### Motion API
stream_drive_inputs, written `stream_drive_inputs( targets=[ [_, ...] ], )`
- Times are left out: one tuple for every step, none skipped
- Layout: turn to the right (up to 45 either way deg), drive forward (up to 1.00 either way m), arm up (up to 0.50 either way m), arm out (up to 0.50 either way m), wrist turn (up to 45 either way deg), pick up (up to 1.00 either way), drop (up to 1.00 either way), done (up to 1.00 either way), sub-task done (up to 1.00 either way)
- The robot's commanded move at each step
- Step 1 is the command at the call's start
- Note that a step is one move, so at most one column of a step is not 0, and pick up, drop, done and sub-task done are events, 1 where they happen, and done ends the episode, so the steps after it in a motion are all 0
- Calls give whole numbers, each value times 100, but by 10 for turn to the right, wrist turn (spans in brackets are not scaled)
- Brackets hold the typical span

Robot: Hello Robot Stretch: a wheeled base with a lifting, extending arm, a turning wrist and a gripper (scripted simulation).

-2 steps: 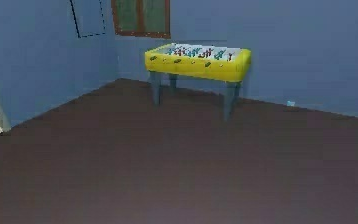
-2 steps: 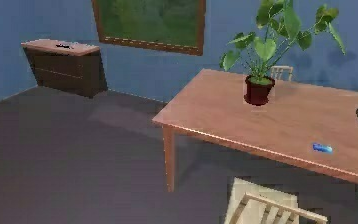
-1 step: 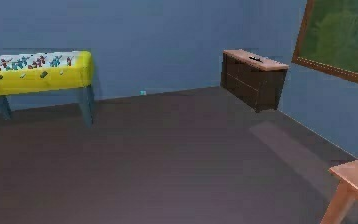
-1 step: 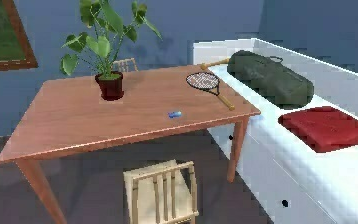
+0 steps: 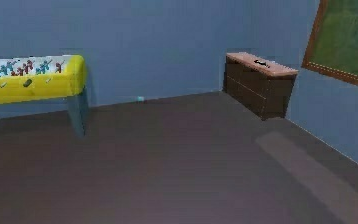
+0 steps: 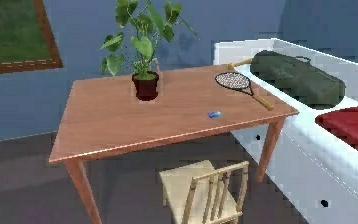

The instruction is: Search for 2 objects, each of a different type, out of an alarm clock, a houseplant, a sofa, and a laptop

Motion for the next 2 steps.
stream_drive_inputs(
  targets=[
    [450, 0, 0, 0, 0, 0, 0, 0, 0],
    [360, 0, 0, 0, 0, 0, 0, 0, 0]
  ],
)
